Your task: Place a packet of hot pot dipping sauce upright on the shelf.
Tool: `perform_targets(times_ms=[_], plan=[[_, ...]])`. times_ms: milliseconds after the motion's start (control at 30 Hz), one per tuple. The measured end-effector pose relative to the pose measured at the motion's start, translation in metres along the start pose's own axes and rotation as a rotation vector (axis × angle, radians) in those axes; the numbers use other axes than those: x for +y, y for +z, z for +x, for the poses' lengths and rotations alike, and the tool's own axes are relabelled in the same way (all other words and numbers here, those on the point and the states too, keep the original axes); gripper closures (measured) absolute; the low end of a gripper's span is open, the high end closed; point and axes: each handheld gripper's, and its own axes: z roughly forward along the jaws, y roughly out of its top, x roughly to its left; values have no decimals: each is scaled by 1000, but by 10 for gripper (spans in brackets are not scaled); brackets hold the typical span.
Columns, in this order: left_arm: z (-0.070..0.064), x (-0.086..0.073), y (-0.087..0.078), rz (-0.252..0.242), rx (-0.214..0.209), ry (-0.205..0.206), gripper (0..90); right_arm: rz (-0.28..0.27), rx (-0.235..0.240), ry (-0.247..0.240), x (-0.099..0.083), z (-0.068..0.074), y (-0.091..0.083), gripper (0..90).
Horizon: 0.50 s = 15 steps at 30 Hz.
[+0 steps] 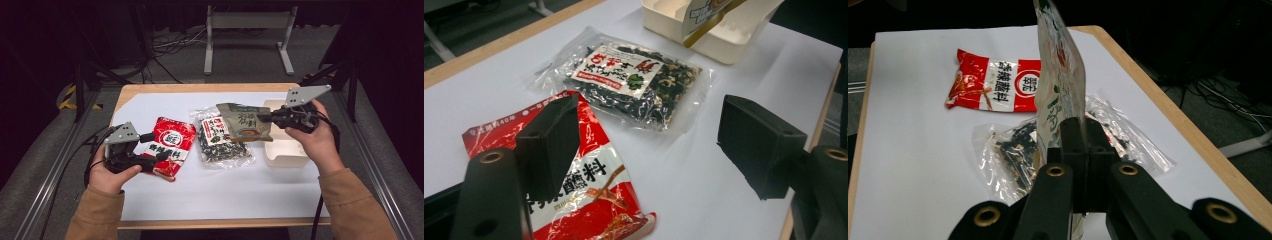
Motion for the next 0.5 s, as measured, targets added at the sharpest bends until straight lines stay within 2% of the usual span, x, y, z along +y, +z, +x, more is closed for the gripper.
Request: perform_targets(times_ms=[267, 500], plan=[[10, -6, 2, -14, 20, -26, 254, -18, -35, 13, -1, -18, -6, 900], [16, -11, 3, -5, 28, -48, 249, -36, -60, 39, -4, -38, -10, 900]])
